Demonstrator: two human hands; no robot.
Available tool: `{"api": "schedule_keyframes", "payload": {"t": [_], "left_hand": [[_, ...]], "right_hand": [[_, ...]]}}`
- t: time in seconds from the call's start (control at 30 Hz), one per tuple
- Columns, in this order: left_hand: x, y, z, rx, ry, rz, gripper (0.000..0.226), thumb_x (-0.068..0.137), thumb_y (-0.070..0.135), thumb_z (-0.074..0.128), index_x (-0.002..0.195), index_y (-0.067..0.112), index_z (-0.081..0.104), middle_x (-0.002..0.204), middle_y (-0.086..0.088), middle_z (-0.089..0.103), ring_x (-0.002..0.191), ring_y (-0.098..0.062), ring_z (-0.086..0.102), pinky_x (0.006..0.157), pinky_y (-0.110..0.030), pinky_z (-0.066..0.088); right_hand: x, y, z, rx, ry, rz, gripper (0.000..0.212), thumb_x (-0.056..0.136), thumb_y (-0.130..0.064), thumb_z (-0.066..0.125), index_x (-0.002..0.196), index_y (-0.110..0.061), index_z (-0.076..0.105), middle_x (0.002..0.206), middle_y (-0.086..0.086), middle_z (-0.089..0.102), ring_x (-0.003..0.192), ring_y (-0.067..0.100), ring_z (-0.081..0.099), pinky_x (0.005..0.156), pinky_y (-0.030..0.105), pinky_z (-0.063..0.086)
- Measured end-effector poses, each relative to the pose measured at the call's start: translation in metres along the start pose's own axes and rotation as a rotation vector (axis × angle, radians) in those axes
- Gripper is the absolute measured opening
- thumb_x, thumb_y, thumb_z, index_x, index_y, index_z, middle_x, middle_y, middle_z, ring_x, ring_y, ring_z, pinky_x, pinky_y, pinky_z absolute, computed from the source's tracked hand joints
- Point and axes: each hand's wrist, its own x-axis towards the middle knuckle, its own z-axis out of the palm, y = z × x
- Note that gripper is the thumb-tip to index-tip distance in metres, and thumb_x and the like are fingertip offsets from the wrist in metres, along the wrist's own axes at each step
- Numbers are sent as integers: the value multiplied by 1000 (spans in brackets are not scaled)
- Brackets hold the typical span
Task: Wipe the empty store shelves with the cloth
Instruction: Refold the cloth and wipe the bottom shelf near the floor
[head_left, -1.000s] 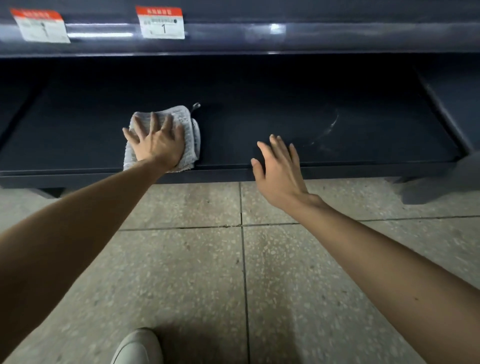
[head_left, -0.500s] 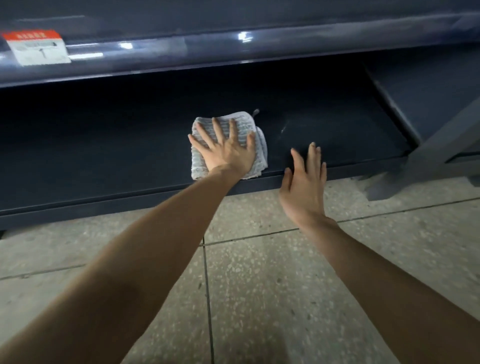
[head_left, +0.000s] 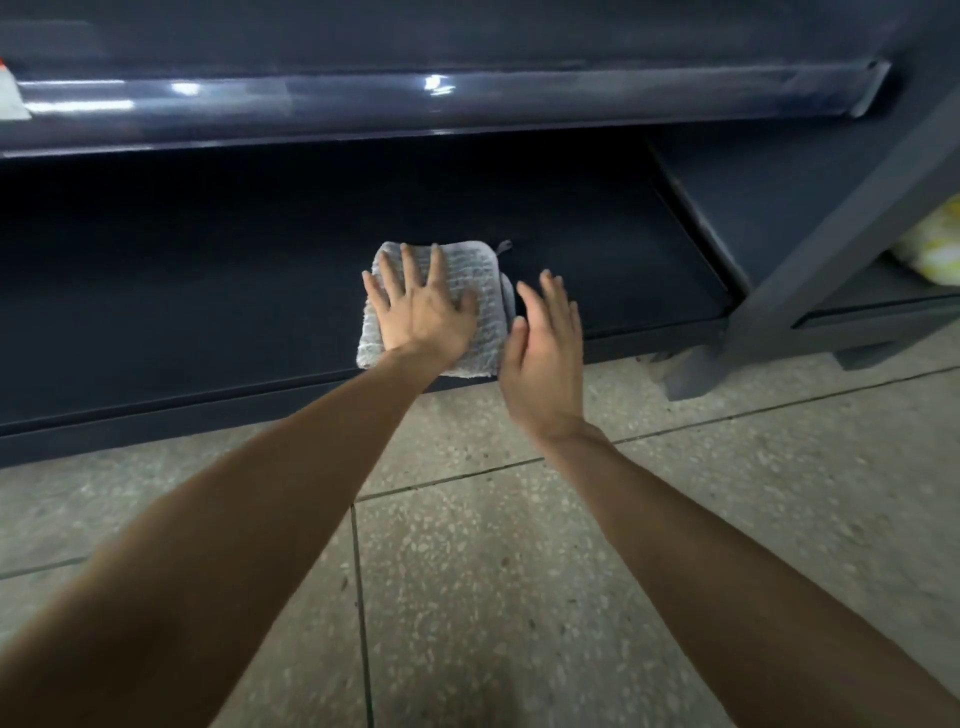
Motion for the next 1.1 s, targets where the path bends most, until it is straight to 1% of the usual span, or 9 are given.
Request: {"api": "schedule_keyframes", "payload": {"t": [0.1,0.2,0.33,0.47,0.6,0.73,0.87,0.97,1.1], "left_hand": [[12,-27,-24,-538,85,-51,66,98,28,51,156,15,22,162,-14,22,151,-28,15,121,-35,17],[19,-53,-43,-588,112,-83,56,97,25,51,150,14,38,145,-16,51,134,-33,48,109,-41,41],[11,-81,-39,-401,156,-44,47,102,18,39,148,9,41,153,-11,42,149,-26,23,120,-37,21],[5,-85,-22,-289,237,-45,52,97,9,32,149,8,35,156,-12,36,151,-26,13,123,-36,4],[7,-75,-12,-117,232,-54,52,99,17,30,151,12,33,160,-10,30,152,-26,9,123,-42,1],[22,-54,1,66,164,-14,50,103,36,26,148,18,39,161,-11,27,149,-31,17,122,-46,9],[32,-44,4,139,141,-12,52,103,37,26,149,18,38,160,-12,28,148,-33,21,120,-46,15],[31,-44,3,139,143,-6,51,103,35,27,150,17,38,160,-12,28,148,-33,21,120,-46,15],[28,-44,1,136,96,1,53,104,37,25,152,17,33,162,-12,23,150,-31,16,122,-44,11]], "right_hand": [[5,-31,18,77,-76,-46,41,100,-11,38,137,1,49,146,18,49,141,28,38,117,45,29],[15,-50,34,47,-157,-59,34,99,-14,43,126,0,59,130,18,60,125,32,52,107,45,42],[40,-58,51,-304,-345,-65,42,101,-30,39,137,-14,51,137,15,52,129,33,45,107,43,36],[65,-50,67,-478,-538,-19,57,100,-51,26,153,-30,24,162,14,16,148,39,9,119,51,10],[96,-33,69,-466,-574,-53,54,103,-49,22,155,-34,17,166,6,5,151,32,-4,120,49,-1],[130,-11,64,-508,-629,41,57,100,-56,16,155,-39,8,166,3,-5,150,31,-12,118,52,-9],[153,8,48,-572,-624,105,59,99,-58,17,154,-38,9,165,6,2,149,35,1,116,54,7],[152,26,31,-622,-504,51,50,100,-50,28,148,-36,30,155,7,25,140,35,22,106,51,26],[128,44,1,-577,-455,11,40,99,-33,45,139,-29,45,147,9,33,134,37,28,102,51,30]]}}
